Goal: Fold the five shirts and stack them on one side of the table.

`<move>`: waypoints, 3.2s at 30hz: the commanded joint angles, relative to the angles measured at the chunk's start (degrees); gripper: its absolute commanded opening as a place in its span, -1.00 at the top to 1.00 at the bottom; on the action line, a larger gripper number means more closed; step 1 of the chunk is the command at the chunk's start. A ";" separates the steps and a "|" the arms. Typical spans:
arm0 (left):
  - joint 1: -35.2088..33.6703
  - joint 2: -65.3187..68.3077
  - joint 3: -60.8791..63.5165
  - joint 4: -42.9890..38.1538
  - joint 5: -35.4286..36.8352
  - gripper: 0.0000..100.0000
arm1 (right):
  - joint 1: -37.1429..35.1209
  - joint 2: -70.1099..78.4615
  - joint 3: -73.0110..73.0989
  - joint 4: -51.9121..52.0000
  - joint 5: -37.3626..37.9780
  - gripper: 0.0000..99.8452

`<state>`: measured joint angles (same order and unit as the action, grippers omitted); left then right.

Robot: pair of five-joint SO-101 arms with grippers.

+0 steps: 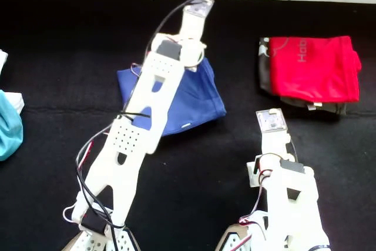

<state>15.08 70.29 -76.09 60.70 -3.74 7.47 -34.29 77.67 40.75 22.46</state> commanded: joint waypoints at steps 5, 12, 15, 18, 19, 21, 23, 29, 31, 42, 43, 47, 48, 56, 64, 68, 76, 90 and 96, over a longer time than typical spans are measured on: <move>4.09 4.88 -0.40 -9.76 0.09 0.97 | 0.66 0.13 0.84 -2.07 -0.62 0.98; 3.56 7.34 -1.63 -11.34 0.09 0.98 | 0.66 0.13 0.84 -2.07 -0.62 0.98; 2.77 5.76 -8.48 -9.32 0.09 0.98 | 0.66 0.13 0.84 -2.07 -0.62 0.98; 2.51 4.53 -15.34 -5.63 0.09 0.98 | 0.66 0.13 0.84 -2.07 -0.62 0.98; 2.24 4.18 -17.71 -3.78 0.09 0.98 | 0.66 0.13 0.84 -2.07 -0.62 0.98; 1.98 2.86 -19.74 -0.62 0.18 0.98 | 0.66 0.13 0.84 -2.07 -0.62 0.98; 1.71 0.48 -19.12 2.55 0.18 0.98 | 0.66 0.13 0.84 -2.07 -0.62 0.98; 3.38 -2.68 -19.30 19.87 0.18 0.98 | 0.66 0.13 0.84 -2.07 -0.62 0.98; 3.74 -4.70 -19.30 27.78 0.18 0.97 | 0.66 0.13 0.84 -2.07 -0.62 0.98; 10.86 -11.82 -14.02 41.05 0.53 0.98 | 0.66 0.13 0.84 -2.07 -0.62 0.98; 12.53 -11.91 -13.14 41.05 0.53 0.98 | 0.66 0.13 0.84 -2.07 -0.62 0.98; 17.45 -11.74 -10.77 41.05 0.53 0.98 | 0.66 0.13 0.84 -2.07 -0.62 0.98; 18.07 -11.74 -9.71 40.97 0.53 0.98 | 0.66 0.13 0.84 -2.07 -0.62 0.98; 19.38 -11.21 0.40 38.24 0.53 0.98 | 0.66 0.13 0.84 -2.07 -0.62 0.98; 20.62 -11.74 -2.95 39.21 0.62 0.98 | 0.66 0.13 0.75 -2.07 -0.62 0.98; 18.95 -15.78 -7.25 40.44 0.35 0.98 | 0.66 0.13 0.75 -2.07 -0.62 0.98; 11.74 -31.25 -2.24 40.62 0.26 0.98 | 0.66 0.13 0.75 -2.07 -0.62 0.98; -2.33 -58.33 71.60 25.49 0.09 0.98 | 0.66 0.13 0.75 -2.07 -0.62 0.98; -8.75 -63.16 92.53 9.49 0.09 0.98 | 0.66 0.13 0.84 -2.07 -0.62 0.98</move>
<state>10.15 11.74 9.10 75.47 -3.47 7.47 -34.29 77.67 40.75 22.46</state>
